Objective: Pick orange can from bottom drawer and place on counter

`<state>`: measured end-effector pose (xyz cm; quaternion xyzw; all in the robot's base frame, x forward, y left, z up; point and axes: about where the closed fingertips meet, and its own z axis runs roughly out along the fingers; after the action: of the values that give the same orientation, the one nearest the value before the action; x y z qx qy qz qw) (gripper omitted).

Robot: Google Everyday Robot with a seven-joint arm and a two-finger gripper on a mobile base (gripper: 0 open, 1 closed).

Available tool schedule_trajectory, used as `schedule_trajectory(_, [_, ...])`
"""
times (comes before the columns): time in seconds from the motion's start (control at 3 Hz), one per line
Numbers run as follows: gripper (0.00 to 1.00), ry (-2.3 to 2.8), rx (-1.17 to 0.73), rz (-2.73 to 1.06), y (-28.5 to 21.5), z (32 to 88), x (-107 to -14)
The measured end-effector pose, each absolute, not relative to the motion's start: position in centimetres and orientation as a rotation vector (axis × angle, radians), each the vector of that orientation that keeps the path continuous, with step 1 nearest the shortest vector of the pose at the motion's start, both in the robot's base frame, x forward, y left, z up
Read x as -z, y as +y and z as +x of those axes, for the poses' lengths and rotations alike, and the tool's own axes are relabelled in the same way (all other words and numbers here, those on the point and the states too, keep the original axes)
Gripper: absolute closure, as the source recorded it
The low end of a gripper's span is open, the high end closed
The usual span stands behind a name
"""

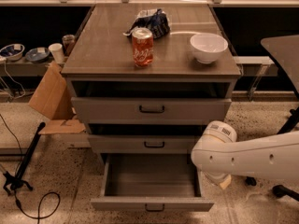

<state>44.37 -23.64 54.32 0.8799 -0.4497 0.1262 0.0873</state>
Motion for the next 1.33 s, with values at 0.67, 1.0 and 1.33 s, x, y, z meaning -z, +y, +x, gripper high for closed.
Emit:
schedule_trajectory(0.67, [1.00, -1.410, -0.527, 2.624, -24.5, 41.0, -59.4])
schedule_trajectory(1.0, [1.00, -1.381, -0.715, 2.666, -23.2, 37.7, -66.0])
schedule_trajectory(1.33, [1.00, -1.326, -0.894, 2.716, -21.6, 37.0, -72.2])
